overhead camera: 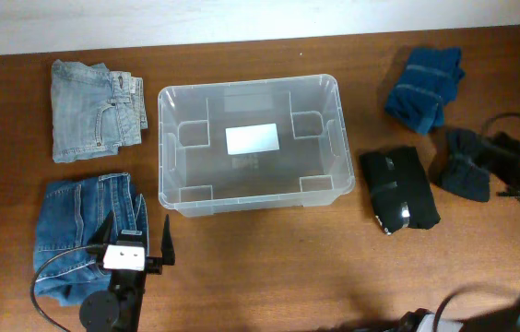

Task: Pack container
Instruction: 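Move the right gripper to the black rolled cloth and grasp it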

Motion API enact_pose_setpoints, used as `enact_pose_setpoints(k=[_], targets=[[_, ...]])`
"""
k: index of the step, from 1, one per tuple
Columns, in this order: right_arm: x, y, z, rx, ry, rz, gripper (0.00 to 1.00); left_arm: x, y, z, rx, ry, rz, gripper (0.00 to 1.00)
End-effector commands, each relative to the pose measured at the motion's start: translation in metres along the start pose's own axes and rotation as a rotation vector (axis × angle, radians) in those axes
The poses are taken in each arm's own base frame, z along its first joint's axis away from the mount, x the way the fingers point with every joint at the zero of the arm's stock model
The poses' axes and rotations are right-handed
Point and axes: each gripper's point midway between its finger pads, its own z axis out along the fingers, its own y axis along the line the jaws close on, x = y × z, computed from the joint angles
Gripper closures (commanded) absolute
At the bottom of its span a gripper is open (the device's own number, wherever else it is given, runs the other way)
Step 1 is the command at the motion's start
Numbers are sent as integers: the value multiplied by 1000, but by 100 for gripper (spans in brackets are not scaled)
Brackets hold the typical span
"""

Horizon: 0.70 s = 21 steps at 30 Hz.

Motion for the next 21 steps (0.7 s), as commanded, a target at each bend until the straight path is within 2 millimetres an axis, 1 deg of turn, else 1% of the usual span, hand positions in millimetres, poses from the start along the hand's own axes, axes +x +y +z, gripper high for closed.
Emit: enact_pose_setpoints(k=[1,2,5,10,15,21], targets=[[-6,-13,22,-187,104,146,2,0,1,0,-6,-1,20,1],[-7,-17,30,-223,123,140,2,0,1,0,-6,-1,20,0],[-9,-20,49,-315,153,109,2,0,1,0,-6,-1,20,1],[-18,-33,83,-325,150,67,2,0,1,0,-6,-1,20,1],[-33,-36,102,-313,90,-16,2,0,1,0,-6,-1,20,1],[-39,-32,122,-331,66,-101,2,0,1,0,-6,-1,20,0]])
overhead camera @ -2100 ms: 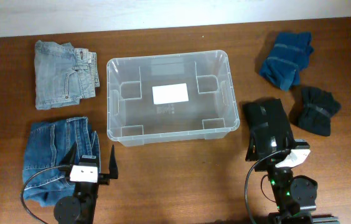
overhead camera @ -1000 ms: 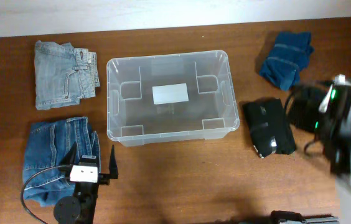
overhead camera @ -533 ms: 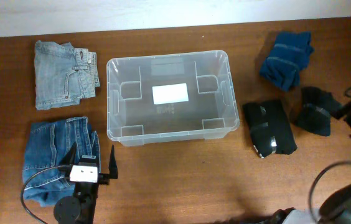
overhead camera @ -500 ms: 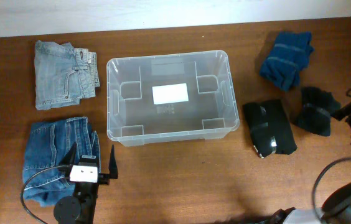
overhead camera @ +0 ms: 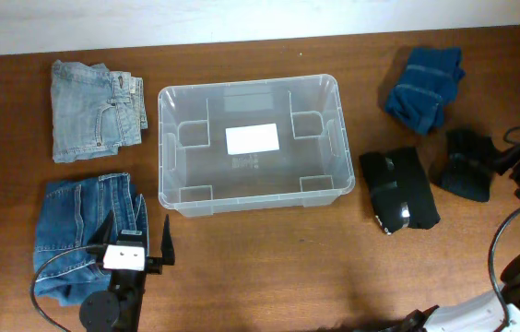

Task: Pack container
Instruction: 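Move the right gripper to the black rolled cloth and grasp it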

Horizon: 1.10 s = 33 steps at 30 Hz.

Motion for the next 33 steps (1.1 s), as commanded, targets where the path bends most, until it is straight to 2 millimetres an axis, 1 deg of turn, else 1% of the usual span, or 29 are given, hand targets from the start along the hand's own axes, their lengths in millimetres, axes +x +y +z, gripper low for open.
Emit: enact_pose_setpoints(k=[1,4,11,14,20,25,29,30,31,32,33], targets=[[-6,5,15,-31,2,-91,2,0,1,0,-6,-1,20,1],[-6,6,28,-37,12,-124,2,0,1,0,-6,-1,20,1],[-1,21,61,-60,48,-209,2,0,1,0,-6,-1,20,0],[2,26,71,-61,59,-235,2,0,1,0,-6,-1,20,1],[7,22,85,-34,87,-254,2,0,1,0,-6,-1,20,1],[19,10,99,-14,136,-237,2,0,1,0,-6,-1,20,1],[27,5,107,-15,164,-222,0,0,1,0,-6,-1,20,1],[28,4,108,-14,168,-216,5,0,1,0,-6,-1,20,0],[28,4,108,-15,168,-215,13,0,1,0,-6,-1,20,0],[27,4,107,-14,166,-206,23,0,1,0,-6,-1,20,1],[27,3,107,-12,165,-196,36,0,1,0,-6,-1,20,1]])
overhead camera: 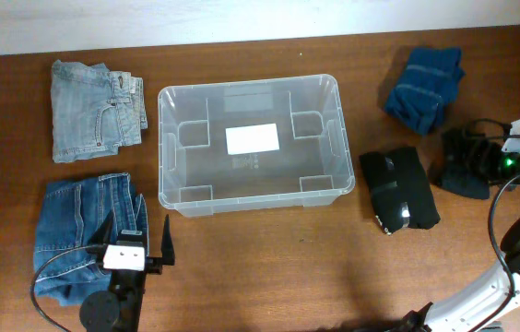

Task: Pack container
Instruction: 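Move the right gripper to the black rolled cloth and grasp it, then lift the black cloth with the right gripper over the clear box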

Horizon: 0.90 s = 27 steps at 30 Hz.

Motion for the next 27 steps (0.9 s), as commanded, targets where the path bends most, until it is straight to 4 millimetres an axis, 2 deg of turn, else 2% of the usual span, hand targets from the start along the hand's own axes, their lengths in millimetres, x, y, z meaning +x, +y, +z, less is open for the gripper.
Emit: enact_pose_setpoints(k=[1,5,7,9,13,18,22,27], targets=[[27,-12,23,12,88,81,44,0,1,0,-6,-1,20,1],[26,-13,20,13,91,121,46,0,1,0,-6,-1,20,0],[24,-12,17,11,98,125,57,0,1,0,-6,-1,20,1],[20,-8,11,4,100,128,61,0,1,0,-6,-1,20,1],[0,5,-12,-16,89,125,80,0,1,0,-6,-1,20,1],[-36,37,-54,-97,45,110,82,0,1,0,-6,-1,20,0],[-55,68,-89,-166,31,103,82,0,1,0,-6,-1,20,1],[-70,127,-132,-293,12,57,81,0,1,0,-6,-1,20,1]])
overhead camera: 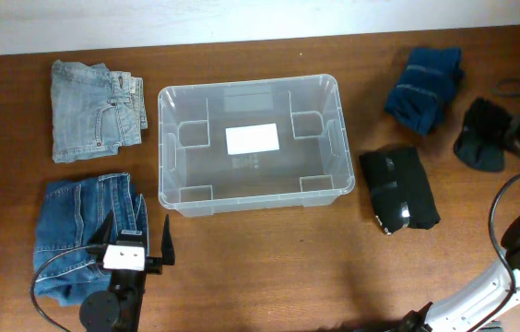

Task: Pack container
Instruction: 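Lift the black cloth with the right gripper over the clear box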

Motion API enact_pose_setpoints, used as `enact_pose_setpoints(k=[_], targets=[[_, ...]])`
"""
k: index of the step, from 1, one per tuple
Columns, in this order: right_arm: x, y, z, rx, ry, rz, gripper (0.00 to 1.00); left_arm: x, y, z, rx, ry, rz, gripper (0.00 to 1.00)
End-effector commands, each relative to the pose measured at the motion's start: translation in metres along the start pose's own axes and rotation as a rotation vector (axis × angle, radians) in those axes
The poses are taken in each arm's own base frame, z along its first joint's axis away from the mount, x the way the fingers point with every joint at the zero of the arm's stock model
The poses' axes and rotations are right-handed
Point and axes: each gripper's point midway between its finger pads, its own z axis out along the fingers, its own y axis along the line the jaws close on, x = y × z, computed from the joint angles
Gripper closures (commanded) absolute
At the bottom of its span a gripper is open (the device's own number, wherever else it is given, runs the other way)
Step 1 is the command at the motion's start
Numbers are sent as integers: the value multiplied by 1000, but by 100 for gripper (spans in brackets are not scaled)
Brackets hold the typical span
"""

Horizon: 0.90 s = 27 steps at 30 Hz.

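Note:
The clear plastic container (251, 143) stands open in the middle of the table, holding only a white label. At the right edge my right gripper (516, 134) is shut on a bunched dark navy garment (479, 136). A folded black garment (400, 189) lies right of the container, and a blue garment (423, 88) lies behind it. Folded light jeans (94, 109) lie at the far left. My left gripper (135, 232) stands open over the near edge of the darker blue jeans (80, 235).
The right arm's cable (504, 231) loops down along the table's right edge. The left arm's base and cable (103, 309) sit at the front left. The table's back edge meets a white wall.
The dark navy garment sat flat right of the black one under my right gripper. Now it is bunched up and sits farther back and to the right, gripped. The left arm is unchanged.
My right gripper stood at the right of the flat dark navy garment, then a little nearer the front, then over the garment's right side. Now the garment is bunched in the gripper and shifted back and to the right. The left arm and other clothes stayed put.

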Motion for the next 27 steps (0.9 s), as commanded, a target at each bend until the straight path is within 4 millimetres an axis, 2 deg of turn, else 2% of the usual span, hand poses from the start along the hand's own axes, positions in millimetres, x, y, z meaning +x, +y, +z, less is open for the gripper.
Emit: enact_pose_setpoints(k=[1,4,5,8,12,15,16,19,20,23,25,27], targets=[[-7,82,-32,-163,-60,-123,81,0,1,0,-6,-1,20,1],[10,136,-37,-230,-20,-198,80,0,1,0,-6,-1,20,1],[22,164,-33,-247,11,-253,80,0,1,0,-6,-1,20,1],[49,218,-16,-288,75,-328,79,0,1,0,-6,-1,20,1],[86,286,23,-305,147,-425,77,0,1,0,-6,-1,20,1],[108,320,55,-206,129,-466,73,0,1,0,-6,-1,20,1],[122,338,70,-146,104,-484,72,0,1,0,-6,-1,20,1],[153,371,89,-106,75,-510,72,0,1,0,-6,-1,20,0],[170,387,99,-101,69,-523,72,0,1,0,-6,-1,20,1],[200,409,118,-104,73,-559,71,0,1,0,-6,-1,20,1],[213,414,129,-91,79,-586,68,0,1,0,-6,-1,20,1],[216,410,135,-48,67,-598,67,0,1,0,-6,-1,20,1]])
